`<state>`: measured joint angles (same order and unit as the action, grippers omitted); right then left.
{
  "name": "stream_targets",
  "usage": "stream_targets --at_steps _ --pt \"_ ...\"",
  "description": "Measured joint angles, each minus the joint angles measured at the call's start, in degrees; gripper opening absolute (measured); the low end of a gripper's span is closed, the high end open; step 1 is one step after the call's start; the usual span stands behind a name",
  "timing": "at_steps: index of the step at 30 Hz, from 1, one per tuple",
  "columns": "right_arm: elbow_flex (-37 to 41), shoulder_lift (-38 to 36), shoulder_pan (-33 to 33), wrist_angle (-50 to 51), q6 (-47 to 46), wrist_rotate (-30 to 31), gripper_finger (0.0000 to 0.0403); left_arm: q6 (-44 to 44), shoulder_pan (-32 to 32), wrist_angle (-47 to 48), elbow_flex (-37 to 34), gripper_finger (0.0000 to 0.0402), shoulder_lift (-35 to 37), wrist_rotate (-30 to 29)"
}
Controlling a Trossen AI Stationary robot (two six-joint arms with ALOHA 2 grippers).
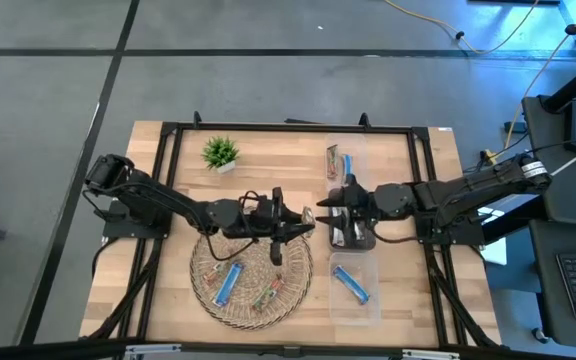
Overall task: Pick and place Granola Bars by type
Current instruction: Put the yellow granola bar into the black bin
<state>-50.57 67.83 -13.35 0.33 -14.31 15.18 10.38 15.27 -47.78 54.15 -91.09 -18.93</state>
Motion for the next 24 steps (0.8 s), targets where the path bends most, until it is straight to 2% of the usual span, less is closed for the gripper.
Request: stream_targets --at_steps 7,13,18,24 --pt "0.00 0.00 0.00 0.18 1.14 -3.64 0.0196 -1.12 0.00 -0.92 0.00 0.0063 0.02 0.86" --pt "0.00 -0.02 0.02 -0.55 3.31 -10.94 0.0250 -1.15 -0.02 -0.92 0.00 0.0062 0.02 0.89" --pt "0.00 0.09 -0.44 -4.88 4.36 -11.22 0.0282 -1.15 -0.02 -0.91 0.00 0.0064 0.02 1.53" --pt "-0.02 1.20 -0.45 -10.06 4.37 -10.56 0.0287 -1.15 -0.02 -0.97 0.00 0.0062 0.02 2.02"
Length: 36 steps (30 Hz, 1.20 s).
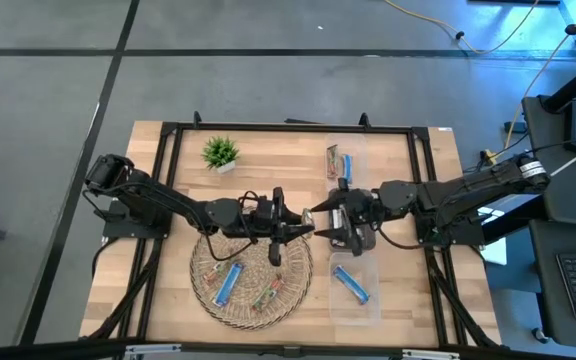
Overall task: Pick and place Granola Bars by type
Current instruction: Put the yellow granola bar into the black bin
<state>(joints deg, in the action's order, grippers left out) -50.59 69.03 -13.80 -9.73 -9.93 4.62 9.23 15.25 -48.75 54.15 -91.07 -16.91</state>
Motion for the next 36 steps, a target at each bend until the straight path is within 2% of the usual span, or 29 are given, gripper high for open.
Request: stream_targets --at_steps 11,15,23,26,31,36 --pt "0.02 4.56 -0.01 -4.40 -0.07 -2.79 0.0279 -1.62 0.00 -0.79 0.00 0.0062 0.02 -0.44" --pt "0.02 4.42 -0.01 -4.40 -0.07 -2.79 0.0241 -1.61 -0.02 -0.70 0.00 0.0066 0.02 -0.50" --pt "0.02 4.37 0.02 -4.53 1.66 -2.79 0.0119 -1.90 0.02 -0.56 0.00 0.0070 0.04 -0.54" --pt "0.02 4.37 0.02 -4.55 1.67 -2.78 0.0086 -2.33 0.03 -0.55 0.00 0.0071 0.04 -2.11" --pt "0.02 4.37 0.02 -4.55 1.46 -2.62 0.0072 -1.25 0.07 -0.55 0.00 0.0088 0.04 -3.93" --pt "0.02 4.37 0.02 -3.31 1.23 -2.81 0.0072 -1.06 -0.01 -0.34 0.00 0.0150 0.04 -4.89"
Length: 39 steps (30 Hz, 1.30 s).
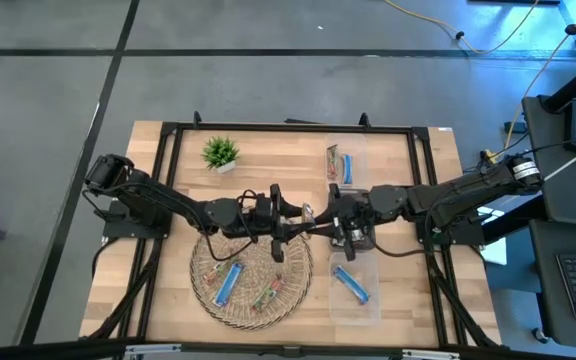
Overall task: Pick and place Granola Bars by type
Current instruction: Put the yellow granola bar into the black bin
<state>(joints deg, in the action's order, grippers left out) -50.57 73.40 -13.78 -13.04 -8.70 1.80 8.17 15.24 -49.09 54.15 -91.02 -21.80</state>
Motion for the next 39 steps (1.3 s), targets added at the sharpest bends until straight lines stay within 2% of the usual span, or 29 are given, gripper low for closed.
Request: stream_targets --at_steps 4,8,12,19,25,28,33,35,39 --pt "0.00 0.00 -0.02 3.63 -0.16 -0.13 0.0068 -0.01 -0.01 0.61 0.00 0.0199 0.32 -0.05" --pt "0.00 -0.01 -0.02 8.22 -1.58 -0.15 0.0068 -1.82 0.10 4.46 0.00 0.0223 0.55 0.40" --pt "0.00 -0.04 -0.01 16.45 -3.57 -0.14 0.0067 -1.35 0.10 10.12 0.00 0.0225 0.55 0.28" --pt "-0.02 -0.06 0.04 35.73 -11.03 -0.10 0.0066 5.15 0.10 21.57 0.00 0.0222 0.55 -0.17" --pt "-0.02 -0.06 0.04 48.72 -19.78 0.63 0.0066 9.53 0.50 33.85 0.00 0.0221 0.73 -5.28" --pt "0.00 -0.06 0.04 51.47 -25.84 3.24 0.0066 15.99 0.51 41.97 0.00 0.0221 2.05 -7.40" --pt "0.84 -0.06 1.02 54.21 -38.11 6.08 0.0066 32.29 0.89 59.49 0.00 0.0221 4.98 -7.41" --pt "2.00 -0.06 1.71 54.35 -40.86 6.14 0.0066 38.64 1.57 66.31 0.00 0.0221 5.33 -5.96" --pt "4.66 0.02 2.88 54.23 -42.34 6.23 0.0066 46.99 3.40 76.45 0.00 0.0221 5.33 1.32"
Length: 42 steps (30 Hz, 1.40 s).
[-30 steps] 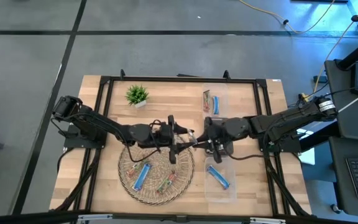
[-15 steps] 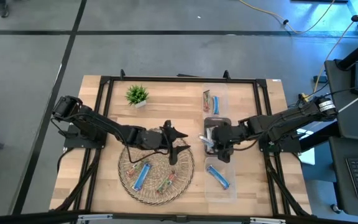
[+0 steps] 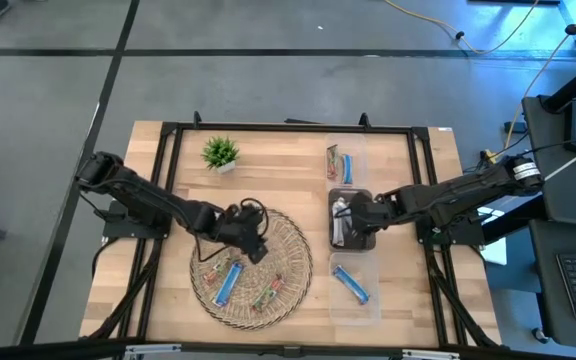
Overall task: Pick and place Granola Bars by type
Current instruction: Put the yellow granola bar into the black bin, then put the red granola bar into the top transparent bin
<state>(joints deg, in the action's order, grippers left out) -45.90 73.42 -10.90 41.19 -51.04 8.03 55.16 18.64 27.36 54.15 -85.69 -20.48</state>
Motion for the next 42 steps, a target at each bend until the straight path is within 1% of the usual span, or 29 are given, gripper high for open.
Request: stream_targets --at_steps 5,8,10,15,20,25,28,36,40,42 --pt "2.08 0.03 1.19 -0.65 -0.85 0.00 0.0066 7.94 2.16 6.89 0.00 0.0221 0.00 5.71" --pt "2.11 0.03 1.75 -0.95 -1.35 0.00 0.0066 13.87 3.57 11.23 0.00 0.0221 -0.02 11.04" --pt "2.11 0.03 1.82 -1.45 -0.97 0.00 0.0066 17.93 4.87 14.37 0.00 0.0221 -0.02 13.36" --pt "2.11 0.03 1.80 -5.08 0.94 -0.02 0.0078 24.21 8.02 21.30 0.00 0.0221 -0.07 16.90" --pt "2.11 0.03 1.80 -8.70 3.16 -0.03 0.0107 29.61 10.07 21.33 0.02 0.0221 -0.62 17.75" --pt "2.10 0.03 1.80 -10.10 3.42 -0.04 0.0136 31.12 11.39 21.47 0.02 0.0221 -3.59 18.75" --pt "2.09 0.03 1.80 -10.21 3.49 -0.04 0.0144 31.16 11.81 21.46 0.02 0.0221 -5.44 19.05" --pt "2.10 0.03 1.80 -10.25 3.53 -0.20 0.0147 31.17 11.80 21.14 0.02 0.0221 -9.37 20.72" --pt "2.09 0.03 1.80 -10.19 3.53 -0.26 0.0147 31.14 11.80 20.80 0.02 0.0220 -10.85 23.21" --pt "2.09 0.03 1.80 -10.18 3.53 -0.50 0.0147 31.14 11.80 20.42 0.02 0.0213 -11.12 23.65"
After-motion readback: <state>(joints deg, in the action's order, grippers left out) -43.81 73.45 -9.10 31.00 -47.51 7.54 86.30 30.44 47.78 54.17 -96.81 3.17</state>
